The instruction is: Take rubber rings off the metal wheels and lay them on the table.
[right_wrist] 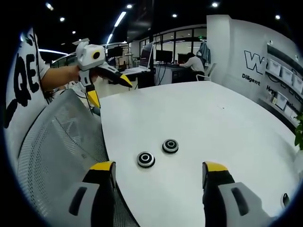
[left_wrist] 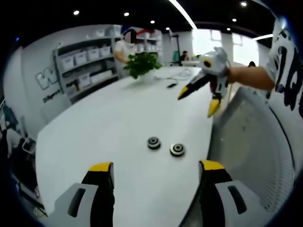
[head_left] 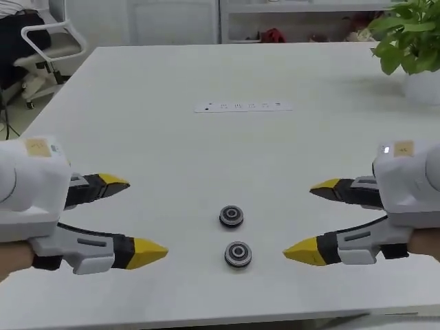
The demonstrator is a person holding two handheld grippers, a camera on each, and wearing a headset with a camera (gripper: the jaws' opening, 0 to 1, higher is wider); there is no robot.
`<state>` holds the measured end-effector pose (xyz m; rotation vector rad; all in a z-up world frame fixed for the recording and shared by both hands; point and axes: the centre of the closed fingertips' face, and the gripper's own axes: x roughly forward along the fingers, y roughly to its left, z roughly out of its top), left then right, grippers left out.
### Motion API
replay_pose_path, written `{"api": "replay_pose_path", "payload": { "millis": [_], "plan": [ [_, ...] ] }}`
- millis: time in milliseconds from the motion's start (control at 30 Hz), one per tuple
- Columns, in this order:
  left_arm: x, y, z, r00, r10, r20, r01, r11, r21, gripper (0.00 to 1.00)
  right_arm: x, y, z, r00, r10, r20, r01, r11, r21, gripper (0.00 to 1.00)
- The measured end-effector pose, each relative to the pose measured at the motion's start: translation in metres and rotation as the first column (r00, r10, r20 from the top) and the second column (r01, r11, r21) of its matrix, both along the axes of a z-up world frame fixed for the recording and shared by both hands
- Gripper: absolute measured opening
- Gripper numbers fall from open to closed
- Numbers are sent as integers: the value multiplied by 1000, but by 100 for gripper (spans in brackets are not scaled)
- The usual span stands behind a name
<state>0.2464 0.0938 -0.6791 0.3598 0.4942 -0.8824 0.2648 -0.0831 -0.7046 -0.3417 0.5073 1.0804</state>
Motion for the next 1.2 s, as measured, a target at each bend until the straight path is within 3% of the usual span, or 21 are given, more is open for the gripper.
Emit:
{"api": "replay_pose_path", "payload": {
  "millis": [133,833,1200],
  "plan": [
    [4,-5,3,1000,-10,1,10,1000,-12,74,3,3,-1,1000,13,3,-13,1000,-6,71],
    [14,-21,-9,997,-73,-4,73,997,20,73,13,14,-17,998,62,-15,-63,998,-31,70],
    [13,-26,-17,995,-100,-14,100,994,34,71,10,20,-21,996,77,-37,-78,997,-12,69]
  ]
}}
